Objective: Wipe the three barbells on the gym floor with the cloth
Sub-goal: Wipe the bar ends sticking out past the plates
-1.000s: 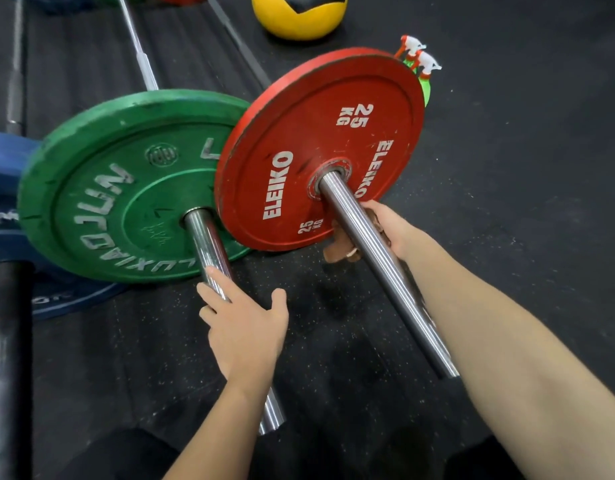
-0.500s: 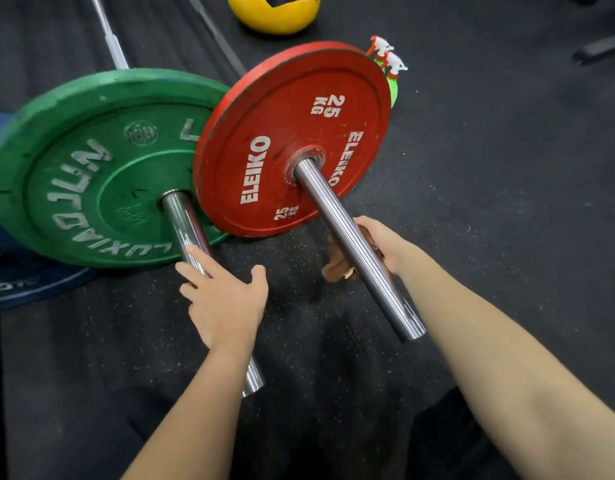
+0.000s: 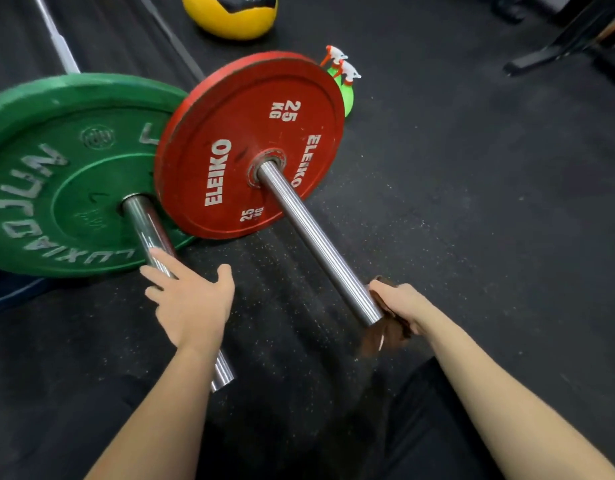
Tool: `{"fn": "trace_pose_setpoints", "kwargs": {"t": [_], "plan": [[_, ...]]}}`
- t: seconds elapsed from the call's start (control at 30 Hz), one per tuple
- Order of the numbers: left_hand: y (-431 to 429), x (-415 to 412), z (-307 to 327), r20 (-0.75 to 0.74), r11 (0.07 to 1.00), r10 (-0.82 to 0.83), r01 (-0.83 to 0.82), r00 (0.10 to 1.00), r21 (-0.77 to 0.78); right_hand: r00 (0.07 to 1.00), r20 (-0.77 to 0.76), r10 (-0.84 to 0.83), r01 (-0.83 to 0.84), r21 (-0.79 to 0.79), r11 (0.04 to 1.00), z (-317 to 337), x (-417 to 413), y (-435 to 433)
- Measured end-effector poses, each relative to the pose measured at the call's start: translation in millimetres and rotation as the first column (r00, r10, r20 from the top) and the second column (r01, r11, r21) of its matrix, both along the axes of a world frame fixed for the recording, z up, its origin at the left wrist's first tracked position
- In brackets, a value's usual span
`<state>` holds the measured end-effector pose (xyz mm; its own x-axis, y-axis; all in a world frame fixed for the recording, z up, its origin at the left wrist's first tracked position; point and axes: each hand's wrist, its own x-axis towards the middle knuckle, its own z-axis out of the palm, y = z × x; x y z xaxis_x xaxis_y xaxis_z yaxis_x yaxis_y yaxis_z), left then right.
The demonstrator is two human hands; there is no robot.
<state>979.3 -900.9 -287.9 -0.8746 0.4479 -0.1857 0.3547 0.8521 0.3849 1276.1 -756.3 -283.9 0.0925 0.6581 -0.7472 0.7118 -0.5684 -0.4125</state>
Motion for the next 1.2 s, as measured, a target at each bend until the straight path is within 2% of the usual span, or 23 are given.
{"fn": "trace_pose_setpoints", "kwargs": {"t": [0.07,0.2,0.37,0.5,0.63,0.83,0.97,1.1,1.2], "plan": [[-0.5,0.6,0.9,0.001,1.0,0.008,-0.008,1.0,0.0,0.997,0.079,0.026,-0.036,0.134,0.99,12.3,-12.9,7.5],[0.0,-0.2,0.8,-0.004,1.0,0.007,-0.007,1.0,0.001,0.997,-0.073,0.013,0.014,0.365,0.931,28.0,-77.5,43.2],[0.5,-1.4,-4.1,-0.041,1.0,0.004,-0.004,0.999,-0.012,0.963,-0.112,0.247,-0.154,0.523,0.838,20.4,-205.4,103.5],[1.8,-2.7,-8.9,-0.061,1.0,0.004,-0.006,0.998,-0.029,0.947,-0.072,0.312,-0.219,0.565,0.795,0.0,-252.3,139.8],[1.1,-3.0,-9.6,-0.056,0.999,0.005,-0.007,0.998,-0.031,0.916,-0.147,0.374,-0.216,0.604,0.767,-7.3,-224.2,126.6],[-0.6,-1.8,-3.4,-0.046,1.0,0.003,-0.004,0.999,-0.029,0.901,-0.01,0.435,-0.355,0.559,0.749,5.4,-133.9,65.4],[-2.1,-1.0,-1.3,-0.039,1.0,0.0,0.0,0.999,-0.008,0.867,0.119,0.484,-0.452,0.598,0.662,9.1,-106.1,39.7],[-1.3,-2.9,-6.0,-0.038,1.0,0.006,-0.006,0.999,-0.001,0.791,0.273,0.547,-0.586,0.594,0.551,0.6,-142.4,71.6],[-0.9,-3.5,-9.4,-0.05,1.0,0.007,-0.007,0.999,-0.004,0.796,0.271,0.541,-0.585,0.574,0.573,0.4,-194.7,105.6]]}}
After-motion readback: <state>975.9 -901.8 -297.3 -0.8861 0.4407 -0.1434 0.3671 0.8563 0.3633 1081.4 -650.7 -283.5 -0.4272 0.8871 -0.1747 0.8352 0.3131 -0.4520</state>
